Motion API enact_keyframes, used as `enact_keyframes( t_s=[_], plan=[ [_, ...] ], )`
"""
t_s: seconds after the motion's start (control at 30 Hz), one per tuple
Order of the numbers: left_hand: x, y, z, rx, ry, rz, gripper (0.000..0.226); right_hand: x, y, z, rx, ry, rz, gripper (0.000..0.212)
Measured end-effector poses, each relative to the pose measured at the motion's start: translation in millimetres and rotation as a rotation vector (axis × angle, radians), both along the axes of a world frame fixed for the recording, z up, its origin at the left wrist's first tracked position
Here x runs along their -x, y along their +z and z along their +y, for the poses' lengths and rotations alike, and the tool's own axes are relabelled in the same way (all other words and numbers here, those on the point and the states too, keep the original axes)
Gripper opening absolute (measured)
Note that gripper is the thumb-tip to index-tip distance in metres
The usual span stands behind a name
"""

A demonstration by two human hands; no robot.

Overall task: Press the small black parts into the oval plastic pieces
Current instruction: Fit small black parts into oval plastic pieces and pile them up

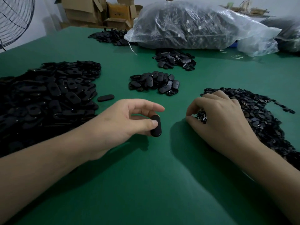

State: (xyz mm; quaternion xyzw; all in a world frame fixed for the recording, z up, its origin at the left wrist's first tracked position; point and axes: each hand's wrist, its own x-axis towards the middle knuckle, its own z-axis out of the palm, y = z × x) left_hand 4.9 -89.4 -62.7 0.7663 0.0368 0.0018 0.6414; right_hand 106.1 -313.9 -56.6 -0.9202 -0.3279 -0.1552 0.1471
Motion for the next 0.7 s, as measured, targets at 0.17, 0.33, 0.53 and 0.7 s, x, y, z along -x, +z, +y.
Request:
enact_keyframes(
  t_s=[0.17,0.33,0.53,0.7],
  plan=[
    [1,-7,-10,0.116,0.103,-0.062,0.025,13,6,8,-0.558,0.228,0.429,0.010],
    [1,-7,-13,0.137,0.136,-0.104,0.017,20,4,15,-0.768,0.360,0.735,0.006],
    [2,-8,-18,0.148,0.134,-0.143,0.015,21,4,15,-0.782,0.341,0.780,0.011],
    [3,-11,-20,0.121,0.096,-0.162,0.012,24,3,15,-0.681,0.320,0.652,0.005]
  ],
)
